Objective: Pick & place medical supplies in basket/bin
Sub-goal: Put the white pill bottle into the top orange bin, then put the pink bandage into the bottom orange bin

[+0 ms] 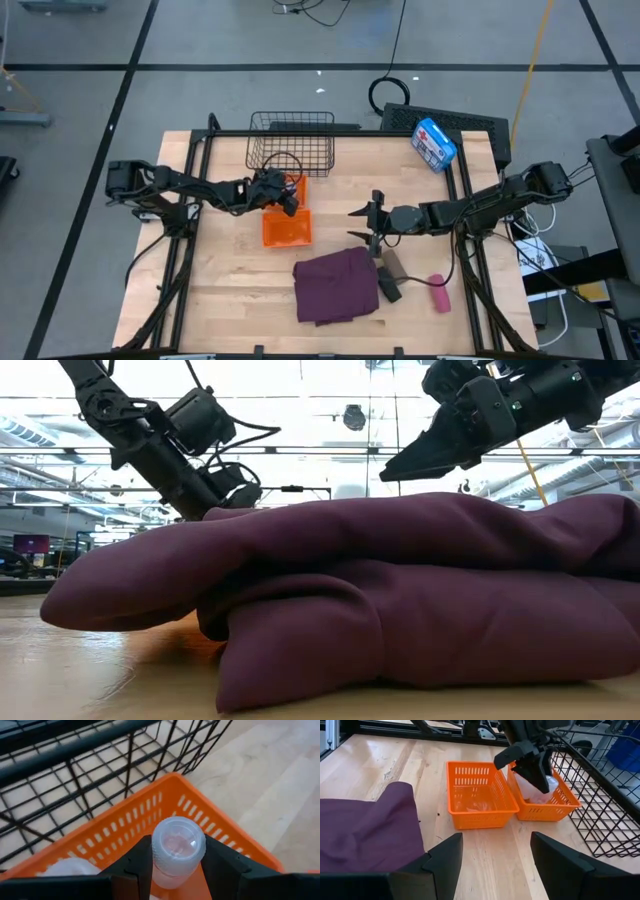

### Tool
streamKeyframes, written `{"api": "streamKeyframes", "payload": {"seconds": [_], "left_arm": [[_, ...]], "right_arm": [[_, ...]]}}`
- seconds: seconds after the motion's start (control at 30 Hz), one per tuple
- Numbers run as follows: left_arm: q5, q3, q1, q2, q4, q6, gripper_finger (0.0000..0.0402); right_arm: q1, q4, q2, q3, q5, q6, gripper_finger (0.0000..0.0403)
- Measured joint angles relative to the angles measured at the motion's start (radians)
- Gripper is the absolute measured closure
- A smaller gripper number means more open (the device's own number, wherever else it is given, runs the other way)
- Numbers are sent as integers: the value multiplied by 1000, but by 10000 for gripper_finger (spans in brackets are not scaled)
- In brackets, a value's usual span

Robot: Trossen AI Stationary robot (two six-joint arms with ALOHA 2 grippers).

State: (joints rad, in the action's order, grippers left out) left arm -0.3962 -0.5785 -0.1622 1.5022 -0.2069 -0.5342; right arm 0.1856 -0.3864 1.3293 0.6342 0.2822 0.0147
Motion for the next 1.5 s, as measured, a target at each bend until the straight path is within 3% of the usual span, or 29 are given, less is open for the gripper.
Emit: {"api": "streamKeyframes", "payload": {"seconds": [0.27, 0.5, 0.73, 1.17, 1.33, 1.5], "left_arm": [[-2, 0, -1, 8, -4, -7, 254], [-6, 0, -1, 8, -6, -11, 139], [23, -1, 0, -26, -33, -5, 90], [46, -1, 27, -340, -37, -30, 78], [134, -1, 62, -513, -50, -34, 78], [248, -1, 102, -669, -59, -15, 78]], "right_arm": [[0, -5, 0, 0, 0, -2, 182], [0, -2, 0, 0, 0, 0, 181], [0, 3, 0, 0, 0, 0, 179], [14, 25, 0, 0, 0, -1, 181], [35, 56, -36, 0, -17, 4, 181], [83, 157, -160, 0, -80, 50, 183]]}}
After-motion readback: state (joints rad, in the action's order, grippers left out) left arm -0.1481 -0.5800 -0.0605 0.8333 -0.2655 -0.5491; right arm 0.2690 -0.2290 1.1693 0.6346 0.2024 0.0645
